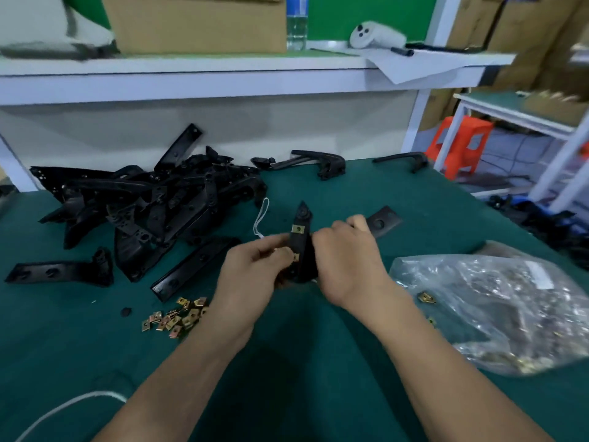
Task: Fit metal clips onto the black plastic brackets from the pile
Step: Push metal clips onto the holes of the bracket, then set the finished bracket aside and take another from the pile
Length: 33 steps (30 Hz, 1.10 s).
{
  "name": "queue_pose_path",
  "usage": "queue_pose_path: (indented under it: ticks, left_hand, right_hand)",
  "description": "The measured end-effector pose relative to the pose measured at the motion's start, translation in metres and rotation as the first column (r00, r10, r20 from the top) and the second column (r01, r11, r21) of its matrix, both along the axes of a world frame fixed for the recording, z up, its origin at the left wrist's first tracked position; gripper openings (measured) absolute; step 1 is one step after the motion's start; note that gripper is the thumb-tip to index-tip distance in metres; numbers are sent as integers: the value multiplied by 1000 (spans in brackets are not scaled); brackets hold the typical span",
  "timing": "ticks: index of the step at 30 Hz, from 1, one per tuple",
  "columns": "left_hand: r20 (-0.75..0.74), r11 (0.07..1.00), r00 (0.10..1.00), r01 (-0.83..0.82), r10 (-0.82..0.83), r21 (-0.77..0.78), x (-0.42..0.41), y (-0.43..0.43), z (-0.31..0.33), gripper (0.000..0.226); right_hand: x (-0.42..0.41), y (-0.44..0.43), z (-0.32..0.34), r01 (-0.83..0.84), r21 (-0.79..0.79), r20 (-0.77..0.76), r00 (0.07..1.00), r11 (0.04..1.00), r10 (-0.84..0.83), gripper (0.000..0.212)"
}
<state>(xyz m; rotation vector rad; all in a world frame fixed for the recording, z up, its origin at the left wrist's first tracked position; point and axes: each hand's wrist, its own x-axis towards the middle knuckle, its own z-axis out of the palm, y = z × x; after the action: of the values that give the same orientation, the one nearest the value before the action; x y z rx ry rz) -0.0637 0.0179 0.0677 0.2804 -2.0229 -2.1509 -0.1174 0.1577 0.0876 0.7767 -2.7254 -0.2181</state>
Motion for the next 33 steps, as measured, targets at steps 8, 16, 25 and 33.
queue_pose_path:
  ticks: [8,16,25,33]
  left_hand:
    - [-190,969,981,-14,-35,-247,-32,101,47,33]
    - [-41,944,944,330,-329,17,-60,203,31,36]
    - [119,826,819,563,-562,27,-103,338,15,34]
    - [182,784,794,605,-580,-139,-165,402,63,35]
  right_hand:
    - [11,112,25,151,-385,26,988,911,-153,41]
    - [94,251,2,399,-915,403,913,-60,-69,39]
    - [92,337,-28,417,-518,559,826,-746,74,8]
    - [-79,413,10,562,-425,739,668,-709,87,31]
